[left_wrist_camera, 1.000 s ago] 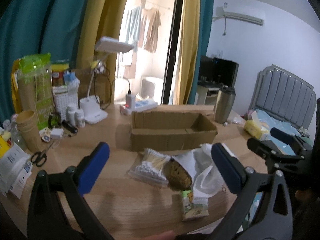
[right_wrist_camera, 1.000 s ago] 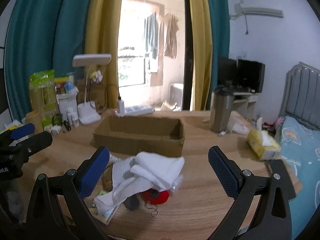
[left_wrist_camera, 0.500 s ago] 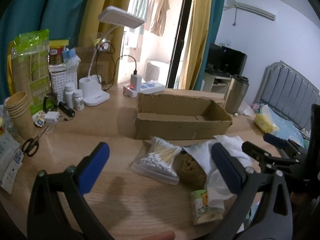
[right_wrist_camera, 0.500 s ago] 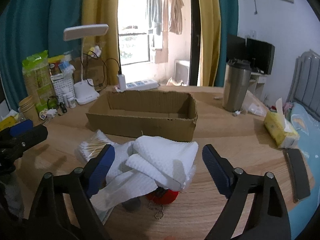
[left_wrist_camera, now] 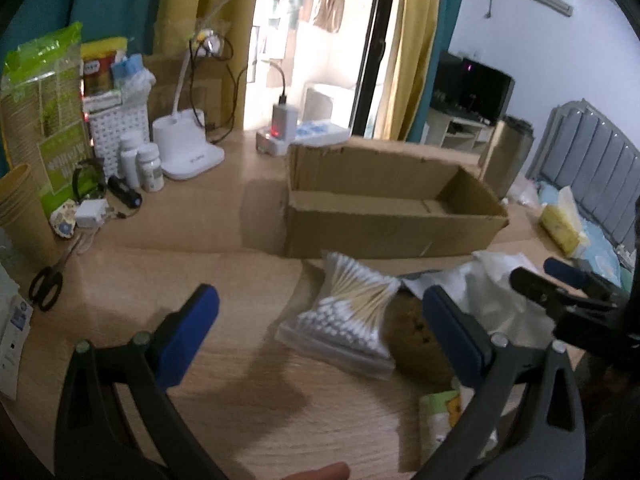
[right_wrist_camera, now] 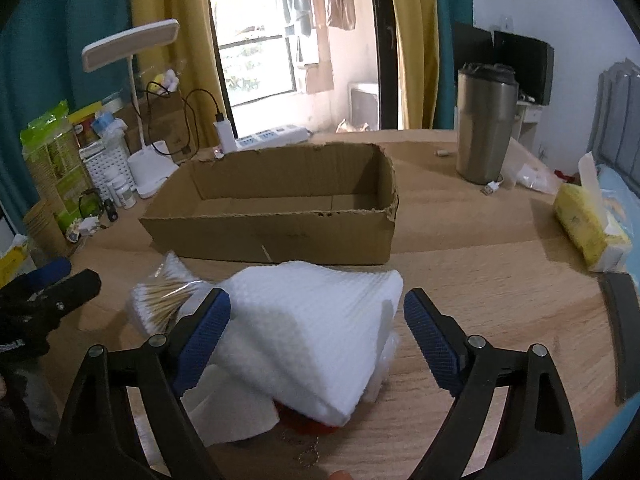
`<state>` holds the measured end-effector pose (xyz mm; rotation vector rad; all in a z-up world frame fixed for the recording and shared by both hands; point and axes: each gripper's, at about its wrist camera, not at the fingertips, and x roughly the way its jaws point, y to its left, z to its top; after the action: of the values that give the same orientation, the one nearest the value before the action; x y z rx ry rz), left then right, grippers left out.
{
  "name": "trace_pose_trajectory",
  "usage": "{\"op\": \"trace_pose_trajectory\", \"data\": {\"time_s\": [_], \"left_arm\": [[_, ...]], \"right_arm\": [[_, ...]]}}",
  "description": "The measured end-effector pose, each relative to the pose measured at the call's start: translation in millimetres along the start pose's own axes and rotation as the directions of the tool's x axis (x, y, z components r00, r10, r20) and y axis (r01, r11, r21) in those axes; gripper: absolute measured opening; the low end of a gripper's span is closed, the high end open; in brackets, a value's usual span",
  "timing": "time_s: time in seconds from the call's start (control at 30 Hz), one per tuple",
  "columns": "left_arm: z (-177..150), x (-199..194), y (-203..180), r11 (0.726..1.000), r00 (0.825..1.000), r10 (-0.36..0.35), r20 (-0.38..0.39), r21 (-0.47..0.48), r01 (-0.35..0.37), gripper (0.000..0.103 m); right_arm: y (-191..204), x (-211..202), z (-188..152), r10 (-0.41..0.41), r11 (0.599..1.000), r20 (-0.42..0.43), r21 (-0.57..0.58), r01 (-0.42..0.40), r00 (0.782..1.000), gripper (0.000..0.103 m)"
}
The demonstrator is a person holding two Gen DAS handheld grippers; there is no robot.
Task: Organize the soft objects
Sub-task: 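Grasp the white towel with the right tool while the left tool grasps the cotton swab bag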
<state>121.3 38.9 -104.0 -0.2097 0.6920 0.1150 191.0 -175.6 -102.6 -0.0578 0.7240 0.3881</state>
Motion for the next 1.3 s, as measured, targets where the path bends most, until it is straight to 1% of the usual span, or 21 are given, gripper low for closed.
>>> {"op": "trace_pose_trajectory", "data": {"time_s": [0.17, 0.23, 0.3, 0.37, 0.4, 0.47, 0.5, 0.6, 0.67, 0.77, 0.8, 0.83, 0.97, 1.0, 1.03, 1.17, 1.3], "left_arm": [[0.3, 28.3, 2.7, 1.000, 0.997, 0.019, -0.076, 0.006, -0.018, 0.103], [1.0, 36.7, 3.3, 1.000, 0.995, 0.018, -0.097, 0.011, -0.017, 0.103], [1.3, 45.3, 1.1, 1.000, 0.992, 0.019, -0.121, 0.026, -0.016, 0.103], [0.7, 52.5, -2.5, 0.999, 0.990, 0.018, -0.142, 0.041, -0.012, 0.103], [0.5, 56.4, -4.7, 0.999, 0.988, 0.019, -0.156, 0.048, -0.012, 0.103], [-0.1, 63.4, -8.0, 0.998, 0.983, 0.022, -0.182, 0.064, -0.011, 0.103], [-0.4, 66.7, -9.6, 0.997, 0.981, 0.023, -0.193, 0.072, -0.009, 0.102], [-1.2, 70.7, -13.3, 0.997, 0.978, 0.015, -0.208, 0.083, 0.002, 0.102], [-1.1, 72.4, -15.7, 0.996, 0.977, 0.014, -0.214, 0.094, 0.007, 0.102], [-1.0, 75.7, -16.6, 0.996, 0.975, 0.006, -0.223, 0.092, 0.015, 0.101], [-1.9, 75.9, -17.1, 0.996, 0.974, 0.006, -0.227, 0.092, 0.015, 0.099], [-2.0, 77.1, -18.0, 0.995, 0.972, 0.006, -0.233, 0.095, 0.016, 0.090], [-3.4, 81.0, -20.4, 0.994, 0.966, 0.004, -0.258, 0.106, 0.024, 0.077], [-3.9, 81.9, -21.7, 0.993, 0.964, 0.002, -0.266, 0.111, 0.029, 0.071], [-4.4, 82.3, -23.0, 0.993, 0.963, 0.002, -0.268, 0.115, 0.030, 0.068], [-3.8, 81.7, -24.6, 0.992, 0.960, -0.033, -0.277, 0.107, 0.065, 0.058], [-3.3, 80.0, -25.0, 0.992, 0.957, -0.054, -0.286, 0.097, 0.085, 0.055]], "right_arm": [[-6.2, 10.0, 0.7, 0.031, 0.999, -0.040, 0.011, -0.031, 0.999, 0.091], [-7.5, 11.7, 2.0, 0.036, 0.999, -0.041, 0.011, -0.035, 0.999, 0.091], [-10.8, 11.3, 4.5, 0.052, 0.998, -0.042, 0.019, -0.052, 0.998, 0.088], [-13.7, 13.2, 6.7, 0.072, 0.997, -0.051, 0.027, -0.070, 0.996, 0.077], [-15.1, 14.2, 7.4, 0.081, 0.996, -0.057, 0.032, -0.079, 0.995, 0.075], [-17.6, 17.3, 7.4, 0.091, 0.995, -0.073, 0.037, -0.088, 0.993, 0.060], [-18.1, 18.2, 7.0, 0.092, 0.995, -0.078, 0.033, -0.090, 0.993, 0.056], [-16.2, 18.6, 5.9, 0.098, 0.995, -0.084, 0.018, -0.097, 0.992, 0.044], [-15.4, 18.8, 5.2, 0.103, 0.995, -0.085, 0.006, -0.103, 0.991, 0.031], [-17.2, 17.2, 5.8, 0.102, 0.995, -0.077, 0.001, -0.102, 0.992, 0.021], [-17.8, 17.0, 6.2, 0.102, 0.995, -0.072, 0.002, -0.102, 0.992, 0.020], [-19.5, 16.1, 6.8, 0.107, 0.994, -0.066, 0.004, -0.107, 0.992, 0.019], [-23.9, 10.6, 10.2, 0.110, 0.994, -0.039, 0.001, -0.110, 0.993, 0.017], [-24.5, 8.7, 11.3, 0.110, 0.994, -0.030, -0.001, -0.110, 0.994, 0.017], [-25.7, 6.5, 13.0, 0.111, 0.994, -0.019, -0.002, -0.111, 0.994, 0.017], [-30.7, -3.1, 18.8, 0.115, 0.993, 0.023, -0.001, -0.115, 0.993, 0.017], [-36.6, -16.0, 26.4, 0.119, 0.993, 0.073, -0.002, -0.119, 0.990, 0.017]]}}
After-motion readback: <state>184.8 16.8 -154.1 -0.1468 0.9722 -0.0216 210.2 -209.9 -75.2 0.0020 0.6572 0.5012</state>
